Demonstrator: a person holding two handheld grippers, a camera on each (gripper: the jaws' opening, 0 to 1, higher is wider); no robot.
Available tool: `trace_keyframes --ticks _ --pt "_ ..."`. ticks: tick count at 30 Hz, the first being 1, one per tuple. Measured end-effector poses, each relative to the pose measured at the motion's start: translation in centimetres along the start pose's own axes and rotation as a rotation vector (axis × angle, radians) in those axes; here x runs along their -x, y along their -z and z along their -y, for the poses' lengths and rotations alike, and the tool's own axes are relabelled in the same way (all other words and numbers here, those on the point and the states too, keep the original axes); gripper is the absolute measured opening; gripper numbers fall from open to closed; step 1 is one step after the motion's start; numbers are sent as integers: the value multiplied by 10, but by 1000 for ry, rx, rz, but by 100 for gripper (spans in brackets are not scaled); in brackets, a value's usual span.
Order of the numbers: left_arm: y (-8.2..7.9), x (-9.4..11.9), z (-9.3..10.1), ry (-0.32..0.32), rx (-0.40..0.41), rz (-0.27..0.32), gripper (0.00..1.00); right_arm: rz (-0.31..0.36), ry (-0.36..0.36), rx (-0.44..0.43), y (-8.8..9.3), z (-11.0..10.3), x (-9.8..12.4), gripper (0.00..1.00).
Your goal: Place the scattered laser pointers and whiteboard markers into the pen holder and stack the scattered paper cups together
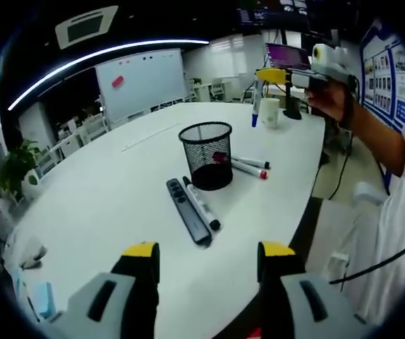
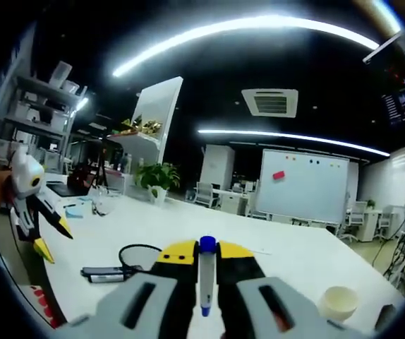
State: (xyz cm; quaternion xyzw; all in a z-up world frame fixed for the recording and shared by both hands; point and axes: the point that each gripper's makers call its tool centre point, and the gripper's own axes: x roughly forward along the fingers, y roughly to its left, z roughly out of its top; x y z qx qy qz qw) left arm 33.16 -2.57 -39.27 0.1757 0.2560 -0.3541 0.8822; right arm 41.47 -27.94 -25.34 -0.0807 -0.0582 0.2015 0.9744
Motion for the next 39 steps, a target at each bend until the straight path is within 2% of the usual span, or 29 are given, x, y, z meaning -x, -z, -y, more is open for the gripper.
trace_keyframes --ticks 28,39 --pt "-4 -4 0 2 -3 -5 56 3 -17 3 -3 5 -11 11" --pt "-12 -6 -5 -3 -7 6 56 25 -27 3 -18 1 -16 11"
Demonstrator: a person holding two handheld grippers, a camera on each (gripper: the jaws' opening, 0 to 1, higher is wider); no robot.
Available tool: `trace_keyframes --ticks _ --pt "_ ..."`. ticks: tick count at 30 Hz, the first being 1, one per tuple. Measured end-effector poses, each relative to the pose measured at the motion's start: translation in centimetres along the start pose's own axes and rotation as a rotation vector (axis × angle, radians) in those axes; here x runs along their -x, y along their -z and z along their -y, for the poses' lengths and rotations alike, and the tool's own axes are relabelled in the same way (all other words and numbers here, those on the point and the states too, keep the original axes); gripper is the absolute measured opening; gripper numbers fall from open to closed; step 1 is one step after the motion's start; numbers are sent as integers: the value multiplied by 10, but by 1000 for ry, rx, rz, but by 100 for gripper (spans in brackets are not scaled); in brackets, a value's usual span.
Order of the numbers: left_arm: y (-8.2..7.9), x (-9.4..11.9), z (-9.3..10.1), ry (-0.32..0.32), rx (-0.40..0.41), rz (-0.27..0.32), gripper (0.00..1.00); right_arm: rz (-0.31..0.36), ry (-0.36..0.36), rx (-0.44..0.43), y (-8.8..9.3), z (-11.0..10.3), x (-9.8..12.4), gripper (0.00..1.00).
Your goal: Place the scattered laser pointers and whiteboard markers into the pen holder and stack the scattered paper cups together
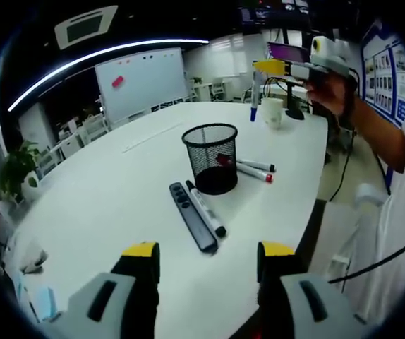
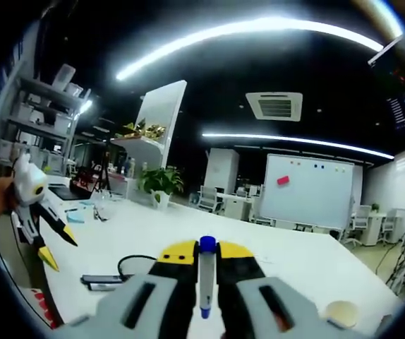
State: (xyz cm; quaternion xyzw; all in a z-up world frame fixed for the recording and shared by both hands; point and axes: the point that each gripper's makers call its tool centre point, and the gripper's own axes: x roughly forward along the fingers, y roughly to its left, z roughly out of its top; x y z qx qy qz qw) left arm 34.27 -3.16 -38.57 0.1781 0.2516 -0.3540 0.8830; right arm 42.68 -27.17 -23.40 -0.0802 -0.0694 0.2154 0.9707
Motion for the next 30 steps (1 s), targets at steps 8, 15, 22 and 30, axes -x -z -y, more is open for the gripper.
trace_keyframes --ticks 8,15,22,30 --pt "-3 2 1 3 -9 3 56 16 -24 10 -12 -11 -1 11" --pt "-4 5 3 8 -19 -2 56 19 -29 3 -15 -15 0 11" --pt "-7 5 4 12 -20 -4 56 23 -35 -14 -17 -18 0 11" --pt "-8 4 6 25 -28 -8 56 30 -41 -17 -22 -18 -3 11"
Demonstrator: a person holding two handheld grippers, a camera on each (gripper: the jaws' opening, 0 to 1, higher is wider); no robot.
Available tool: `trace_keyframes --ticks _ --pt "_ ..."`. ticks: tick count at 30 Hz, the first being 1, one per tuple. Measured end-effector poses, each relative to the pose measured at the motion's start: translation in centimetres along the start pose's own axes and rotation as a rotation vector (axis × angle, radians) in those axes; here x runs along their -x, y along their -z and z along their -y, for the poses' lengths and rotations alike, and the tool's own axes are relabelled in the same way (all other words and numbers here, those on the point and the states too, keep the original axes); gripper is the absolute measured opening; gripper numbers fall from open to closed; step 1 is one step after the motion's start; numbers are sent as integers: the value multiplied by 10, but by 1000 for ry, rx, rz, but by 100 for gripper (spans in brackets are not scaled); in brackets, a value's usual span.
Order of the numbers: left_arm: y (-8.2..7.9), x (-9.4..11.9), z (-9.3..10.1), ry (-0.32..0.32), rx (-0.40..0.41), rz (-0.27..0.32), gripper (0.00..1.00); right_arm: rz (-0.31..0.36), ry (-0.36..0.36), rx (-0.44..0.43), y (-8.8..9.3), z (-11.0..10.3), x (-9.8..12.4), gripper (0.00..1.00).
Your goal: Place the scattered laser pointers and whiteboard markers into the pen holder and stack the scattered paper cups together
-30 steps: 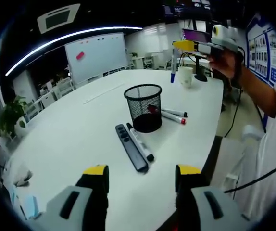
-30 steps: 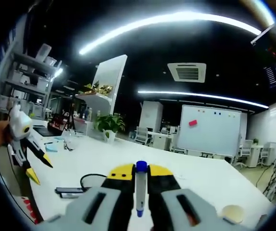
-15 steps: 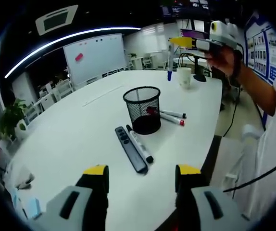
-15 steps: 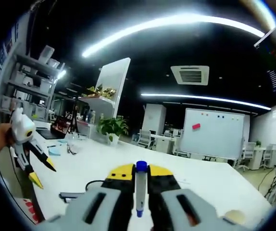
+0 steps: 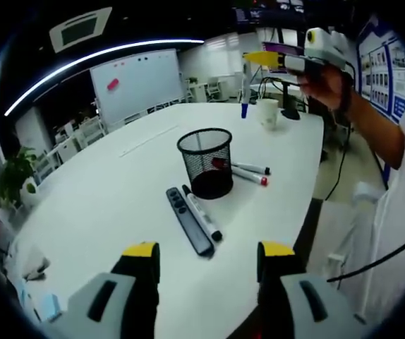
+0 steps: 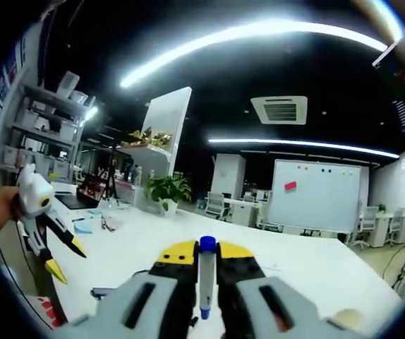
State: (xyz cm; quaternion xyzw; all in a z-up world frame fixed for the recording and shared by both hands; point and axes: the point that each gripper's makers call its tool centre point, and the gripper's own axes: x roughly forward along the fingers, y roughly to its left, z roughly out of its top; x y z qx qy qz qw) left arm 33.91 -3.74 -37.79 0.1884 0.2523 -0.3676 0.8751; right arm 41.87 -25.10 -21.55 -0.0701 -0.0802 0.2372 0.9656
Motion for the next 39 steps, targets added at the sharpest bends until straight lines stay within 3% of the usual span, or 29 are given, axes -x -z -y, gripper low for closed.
trace_keyframes --ticks 15,18,24,29,39 --pt "-13 3 -6 22 -32 4 56 26 -17 -18 -10 -12 -9 11" --pt "-16 4 -5 23 -40 11 56 44 -45 -111 -11 -18 -10 11" --pt "-15 7 -8 18 -38 4 56 58 -48 -91 -14 -22 -12 10" --pt "-15 8 -10 15 -32 5 56 112 -51 -81 -25 -26 -11 10" --pt "-13 8 -8 12 -37 -5 56 118 -67 -100 -23 -30 -14 10"
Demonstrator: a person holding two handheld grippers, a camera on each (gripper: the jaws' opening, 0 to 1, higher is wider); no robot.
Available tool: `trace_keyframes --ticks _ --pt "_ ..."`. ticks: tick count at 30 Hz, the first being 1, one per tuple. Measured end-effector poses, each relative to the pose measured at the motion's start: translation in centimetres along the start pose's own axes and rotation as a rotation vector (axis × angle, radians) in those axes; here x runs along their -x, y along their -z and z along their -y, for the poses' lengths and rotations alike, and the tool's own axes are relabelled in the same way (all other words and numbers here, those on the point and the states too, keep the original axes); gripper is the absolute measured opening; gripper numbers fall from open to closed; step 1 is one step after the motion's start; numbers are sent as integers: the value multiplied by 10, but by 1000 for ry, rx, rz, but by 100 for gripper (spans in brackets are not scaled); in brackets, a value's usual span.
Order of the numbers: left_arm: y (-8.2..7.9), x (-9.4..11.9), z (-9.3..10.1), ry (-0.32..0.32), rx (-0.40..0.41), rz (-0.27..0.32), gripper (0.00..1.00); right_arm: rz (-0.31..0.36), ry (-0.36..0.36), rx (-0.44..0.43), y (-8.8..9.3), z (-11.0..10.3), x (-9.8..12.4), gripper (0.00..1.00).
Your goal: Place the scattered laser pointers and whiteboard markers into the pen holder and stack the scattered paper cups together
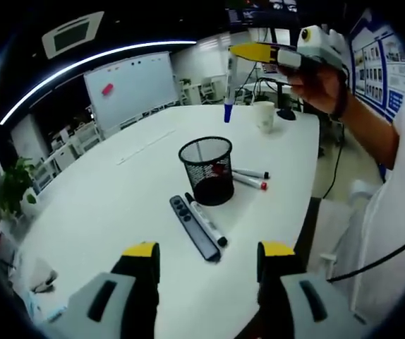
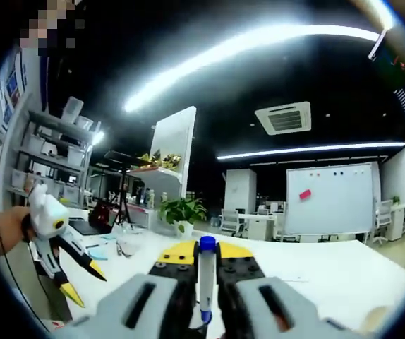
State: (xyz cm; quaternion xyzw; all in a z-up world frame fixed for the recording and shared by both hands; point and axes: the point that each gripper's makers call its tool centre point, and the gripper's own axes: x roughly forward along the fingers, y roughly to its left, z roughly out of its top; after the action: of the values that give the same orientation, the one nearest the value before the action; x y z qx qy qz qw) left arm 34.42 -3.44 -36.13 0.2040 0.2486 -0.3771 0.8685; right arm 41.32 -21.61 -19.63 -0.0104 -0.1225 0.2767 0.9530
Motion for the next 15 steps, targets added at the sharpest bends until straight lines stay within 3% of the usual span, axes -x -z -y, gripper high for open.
trace_keyframes --ticks 6,15 --pt "-2 -1 4 4 -2 1 56 45 8 -8 -6 2 1 10" --pt "-2 0 3 4 -6 -3 56 49 5 -17 -4 1 -2 10"
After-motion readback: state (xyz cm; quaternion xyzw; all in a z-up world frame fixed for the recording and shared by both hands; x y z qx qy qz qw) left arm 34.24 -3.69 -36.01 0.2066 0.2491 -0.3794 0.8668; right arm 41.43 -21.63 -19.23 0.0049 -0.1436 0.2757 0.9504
